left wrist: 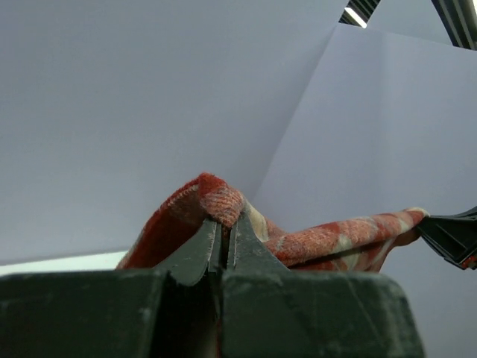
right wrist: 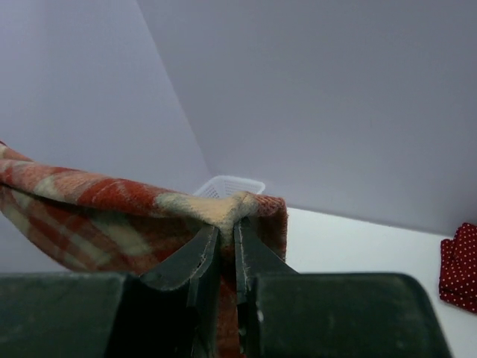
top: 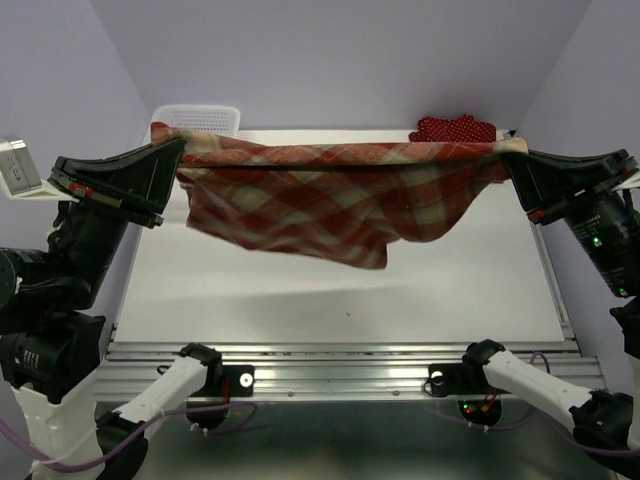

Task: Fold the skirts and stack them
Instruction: Flatten the skirt out

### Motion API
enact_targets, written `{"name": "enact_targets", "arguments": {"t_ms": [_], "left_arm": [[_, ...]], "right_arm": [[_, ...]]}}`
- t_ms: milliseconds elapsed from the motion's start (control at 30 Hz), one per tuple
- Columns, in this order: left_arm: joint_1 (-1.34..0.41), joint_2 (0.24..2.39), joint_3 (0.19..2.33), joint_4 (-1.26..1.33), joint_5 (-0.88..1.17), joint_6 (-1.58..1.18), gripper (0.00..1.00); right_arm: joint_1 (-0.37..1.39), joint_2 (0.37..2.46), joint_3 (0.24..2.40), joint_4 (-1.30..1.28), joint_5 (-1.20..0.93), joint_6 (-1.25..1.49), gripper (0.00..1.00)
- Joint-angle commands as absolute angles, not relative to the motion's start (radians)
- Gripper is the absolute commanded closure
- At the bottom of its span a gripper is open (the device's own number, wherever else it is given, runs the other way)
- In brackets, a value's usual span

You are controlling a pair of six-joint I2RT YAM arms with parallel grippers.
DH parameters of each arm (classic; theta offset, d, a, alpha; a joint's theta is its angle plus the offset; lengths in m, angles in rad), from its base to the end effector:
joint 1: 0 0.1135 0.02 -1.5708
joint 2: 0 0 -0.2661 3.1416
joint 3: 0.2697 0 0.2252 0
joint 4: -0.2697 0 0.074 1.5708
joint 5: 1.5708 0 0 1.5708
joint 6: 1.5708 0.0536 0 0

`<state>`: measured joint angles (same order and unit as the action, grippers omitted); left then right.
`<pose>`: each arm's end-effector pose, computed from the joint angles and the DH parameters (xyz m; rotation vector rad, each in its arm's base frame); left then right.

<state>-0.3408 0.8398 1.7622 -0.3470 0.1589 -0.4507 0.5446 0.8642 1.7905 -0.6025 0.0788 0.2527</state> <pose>0.0274 -0.0187 0.5899 0.0935 1.0299 -0.8012 0.0454 0.0225 0.5660 -0.1160 1.2685 0.6402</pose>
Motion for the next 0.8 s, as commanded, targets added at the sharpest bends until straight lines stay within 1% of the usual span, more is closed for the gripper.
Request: {"name": "enact_targets", "arguments": {"t_ms": [0,100,133,167,200,233,267,300,333,367,400,433,467,500,567,600,633,667,700,767], "left_arm": [[-0.325,0.857,1.781,-0.285,0.112,-0.437,1.0],[-0.325,0.9,1.761,-0.31,0.037,-0.445,1.0],[-0.325,0.943,1.747,-0.337,-0.032,-0.449,1.0],[-0.325,0.971,1.734,-0.353,-0.058,-0.451,1.0],[-0.325,1.038,1.708,-0.395,-0.116,-0.466,1.0],[-0.325,1.08,1.691,-0.417,-0.142,-0.474,1.0],[-0.325,1.121,1.669,-0.437,-0.153,-0.48,1.0],[-0.324,1.211,1.622,-0.474,-0.175,-0.503,1.0],[-0.322,1.265,1.597,-0.485,-0.164,-0.509,1.0],[-0.316,1.311,1.574,-0.497,-0.147,-0.512,0.93],[-0.314,1.365,1.554,-0.511,-0.137,-0.518,0.81],[-0.313,1.461,1.521,-0.523,-0.143,-0.531,0.66],[-0.31,1.507,1.511,-0.526,-0.15,-0.537,0.22],[-0.31,1.599,1.514,-0.529,-0.184,-0.538,0.02],[-0.307,1.693,1.575,-0.57,-0.198,-0.526,0.01],[-0.307,1.735,1.612,-0.587,-0.199,-0.519,0.01],[-0.31,1.787,1.679,-0.615,-0.193,-0.517,0.01],[-0.311,1.796,1.702,-0.615,-0.183,-0.508,0.01],[-0.321,1.787,1.71,-0.588,-0.173,-0.505,0.01],[-0.327,1.757,1.688,-0.549,-0.152,-0.497,0.01]], "right_arm": [[0.528,0.871,1.819,-0.62,0.193,0.203,0.99],[0.528,0.931,1.816,-0.612,0.326,0.198,0.99],[0.528,0.955,1.801,-0.609,0.442,0.189,0.99],[0.528,1.015,1.792,-0.609,0.51,0.187,0.99],[0.528,1.088,1.763,-0.607,0.654,0.172,0.99],[0.528,1.089,1.763,-0.604,0.746,0.167,0.99],[0.528,1.179,1.731,-0.604,0.808,0.163,0.99],[0.514,1.225,1.714,-0.601,0.854,0.137,0.99],[0.471,1.271,1.697,-0.6,0.83,0.133,0.99],[0.436,1.357,1.663,-0.591,0.774,0.135,0.99],[0.401,1.394,1.642,-0.574,0.693,0.146,0.99],[0.37,1.431,1.617,-0.549,0.529,0.14,0.99],[0.324,1.509,1.57,-0.498,0.484,0.14,0.95],[0.313,1.555,1.566,-0.485,0.424,0.137,0.85],[0.295,1.662,1.597,-0.483,0.405,0.129,0.49],[0.282,1.719,1.635,-0.529,0.403,0.129,0.4],[0.282,1.824,1.748,-0.569,0.414,0.136,0.16],[0.282,1.866,1.809,-0.653,0.422,0.146,0.03],[0.282,1.915,1.903,-0.685,0.428,0.156,0.0],[0.282,1.913,1.927,-0.71,0.414,0.172,0.0]]}}
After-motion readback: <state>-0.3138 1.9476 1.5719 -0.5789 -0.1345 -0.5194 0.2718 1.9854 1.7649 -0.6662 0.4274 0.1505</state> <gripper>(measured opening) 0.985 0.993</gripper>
